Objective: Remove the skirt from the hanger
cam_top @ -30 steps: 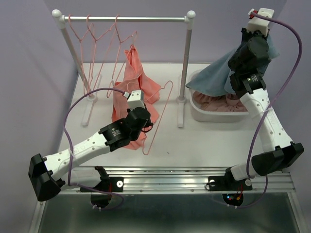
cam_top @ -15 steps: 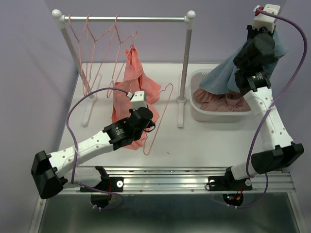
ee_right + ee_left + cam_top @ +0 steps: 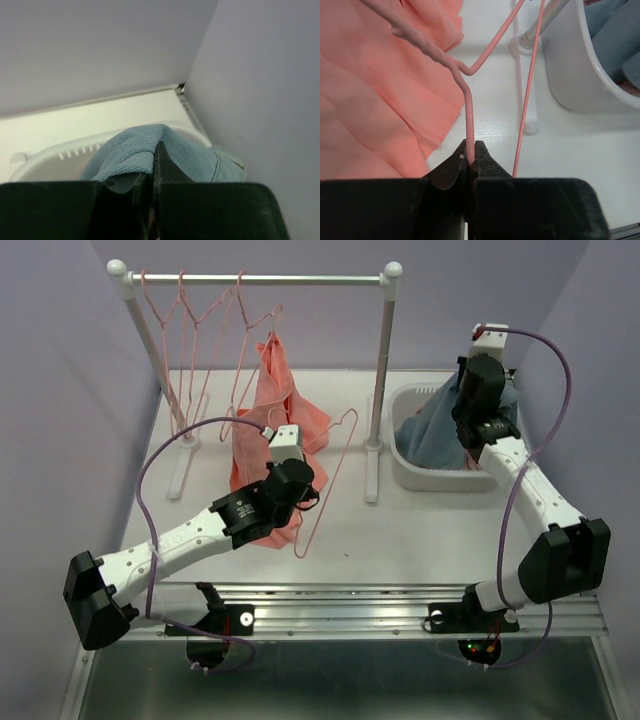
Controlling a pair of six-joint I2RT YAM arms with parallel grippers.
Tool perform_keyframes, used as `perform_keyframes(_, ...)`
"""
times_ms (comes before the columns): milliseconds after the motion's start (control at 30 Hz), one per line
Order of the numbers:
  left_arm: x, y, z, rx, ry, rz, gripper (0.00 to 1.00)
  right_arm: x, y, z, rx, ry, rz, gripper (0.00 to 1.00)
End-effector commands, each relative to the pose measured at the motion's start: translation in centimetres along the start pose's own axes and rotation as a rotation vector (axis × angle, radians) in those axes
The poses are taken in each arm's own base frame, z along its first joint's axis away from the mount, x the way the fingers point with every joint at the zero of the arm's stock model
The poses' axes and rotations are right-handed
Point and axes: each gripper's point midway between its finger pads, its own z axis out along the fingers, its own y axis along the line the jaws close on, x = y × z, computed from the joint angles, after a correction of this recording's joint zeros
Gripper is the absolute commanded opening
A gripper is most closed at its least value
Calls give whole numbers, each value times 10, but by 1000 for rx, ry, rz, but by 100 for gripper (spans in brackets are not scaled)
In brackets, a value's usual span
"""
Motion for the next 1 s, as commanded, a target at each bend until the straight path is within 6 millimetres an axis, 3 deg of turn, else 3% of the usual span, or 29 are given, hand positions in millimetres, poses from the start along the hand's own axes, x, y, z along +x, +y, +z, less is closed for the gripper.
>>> perform_keyframes(0,-37,-8,-15,38,-88,-40,0,39,16,10,14,60,151,1)
perform_keyframes(100,-40,-9,-18,56,-97,-29,0,93,18,13,42,155,157,1)
perform_keyframes(133,-40,-9,-18,56,-97,-24,0,96,20,14,43,162,166,1)
perform_keyframes(267,-46,-13,-21,83,-104,15,0,160,8,17,80,278,177,1)
perform_keyframes(367,-50,-18,-25,105,-112,41,0,192,-1,22,77,343,204,1)
perform_keyframes(400,-51,-21,-27,120,-114,69,0,211,3,24,64,384,200,1)
perform_keyframes(533,-57,-33,-36,173,-131,124,0,251,14,29,42,493,161,1)
perform_keyframes(633,-64,-40,-46,197,-151,139,0,260,16,29,43,526,156,1)
perform_keyframes(767,-81,-48,-63,236,-195,145,0,238,12,28,43,492,172,7)
perform_keyframes(867,-93,-50,-72,250,-221,140,0,214,8,27,31,451,183,42)
perform_keyframes(933,-99,-50,-76,252,-236,146,0,192,2,21,23,427,196,69)
perform_keyframes(967,-103,-49,-77,249,-245,152,0,174,-2,19,20,407,204,77)
